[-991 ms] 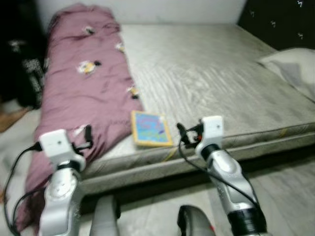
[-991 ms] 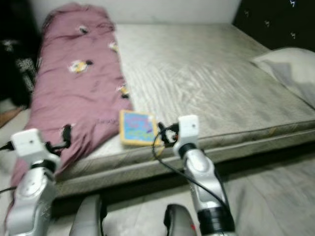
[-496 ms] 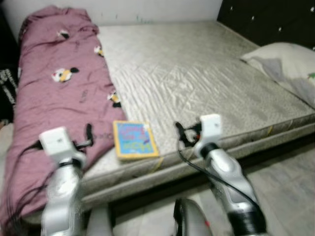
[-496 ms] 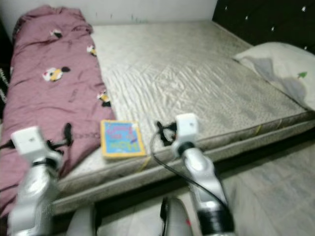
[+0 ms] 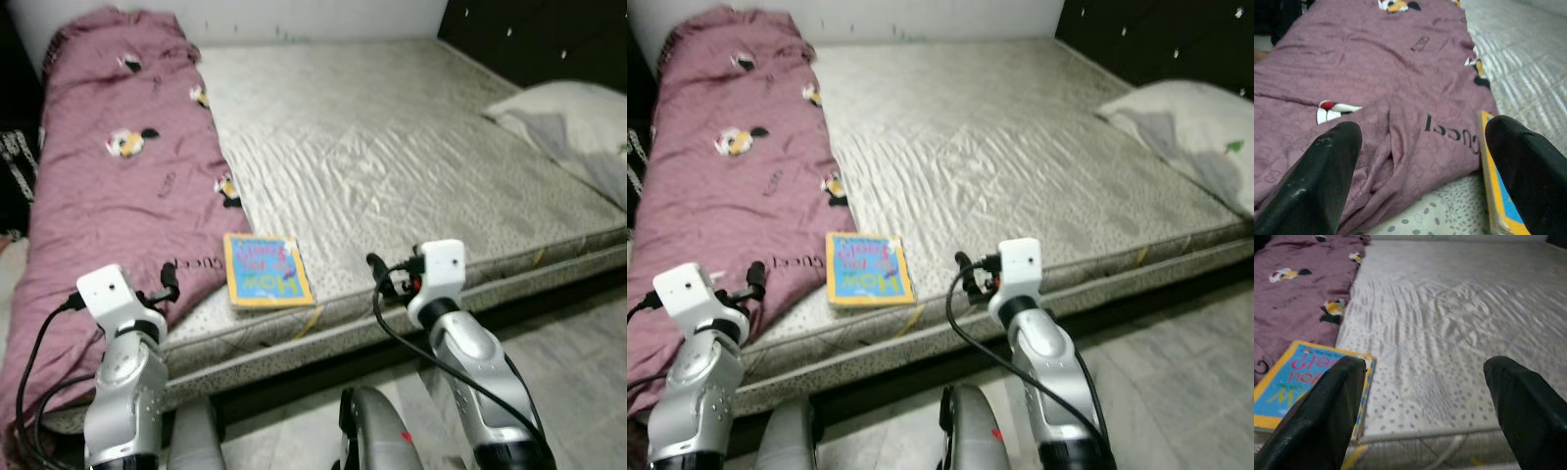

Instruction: Clean up the room

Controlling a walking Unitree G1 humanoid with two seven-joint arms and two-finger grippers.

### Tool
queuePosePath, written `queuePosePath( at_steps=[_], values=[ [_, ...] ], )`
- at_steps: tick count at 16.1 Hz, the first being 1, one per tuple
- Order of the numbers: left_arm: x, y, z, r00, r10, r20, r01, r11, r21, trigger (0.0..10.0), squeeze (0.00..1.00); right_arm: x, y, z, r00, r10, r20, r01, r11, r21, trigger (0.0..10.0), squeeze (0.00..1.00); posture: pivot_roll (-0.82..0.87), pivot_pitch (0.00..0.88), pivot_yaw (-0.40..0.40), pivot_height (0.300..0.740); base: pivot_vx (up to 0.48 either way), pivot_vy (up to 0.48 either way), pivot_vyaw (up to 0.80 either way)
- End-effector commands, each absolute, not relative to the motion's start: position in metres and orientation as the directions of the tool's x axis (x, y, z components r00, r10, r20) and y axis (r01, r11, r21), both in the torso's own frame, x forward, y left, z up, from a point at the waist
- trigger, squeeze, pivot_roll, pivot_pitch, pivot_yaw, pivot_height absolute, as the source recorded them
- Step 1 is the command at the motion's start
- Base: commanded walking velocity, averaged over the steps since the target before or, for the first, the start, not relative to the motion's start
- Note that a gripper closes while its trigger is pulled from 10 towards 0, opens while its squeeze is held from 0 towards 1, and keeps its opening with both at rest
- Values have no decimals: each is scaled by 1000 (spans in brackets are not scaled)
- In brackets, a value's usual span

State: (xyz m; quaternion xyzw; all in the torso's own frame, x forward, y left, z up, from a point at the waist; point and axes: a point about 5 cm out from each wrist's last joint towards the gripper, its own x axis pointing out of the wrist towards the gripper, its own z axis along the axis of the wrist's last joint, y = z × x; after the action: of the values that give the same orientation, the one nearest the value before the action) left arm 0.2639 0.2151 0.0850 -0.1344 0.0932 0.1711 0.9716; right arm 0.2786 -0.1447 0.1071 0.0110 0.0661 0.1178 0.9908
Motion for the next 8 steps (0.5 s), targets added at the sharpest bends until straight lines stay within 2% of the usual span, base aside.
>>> queuePosePath(
  at_steps=[1,5,7,8],
  values=[
    [265,217,80,915,313,-255,-373,898,-235,10000,0,277,-147,112,965,231,-121,-228,973,40,10000,0,-63,101,-70,547,0,0,0],
    [267,218,79,914,314,-257,-376,895,-241,10000,0,274,-148,114,964,229,-132,-226,973,42,10000,0,-63,101,-70,507,0,0,0],
    [303,219,80,930,257,-263,-324,910,-259,10000,0,260,-157,117,971,190,-148,-186,982,43,10000,0,-125,153,-54,497,0,0,0],
    [310,218,81,934,239,-265,-307,917,-256,10000,0,257,-157,118,971,191,-145,-186,982,43,10000,0,-128,158,-54,482,0,0,0]
  ],
)
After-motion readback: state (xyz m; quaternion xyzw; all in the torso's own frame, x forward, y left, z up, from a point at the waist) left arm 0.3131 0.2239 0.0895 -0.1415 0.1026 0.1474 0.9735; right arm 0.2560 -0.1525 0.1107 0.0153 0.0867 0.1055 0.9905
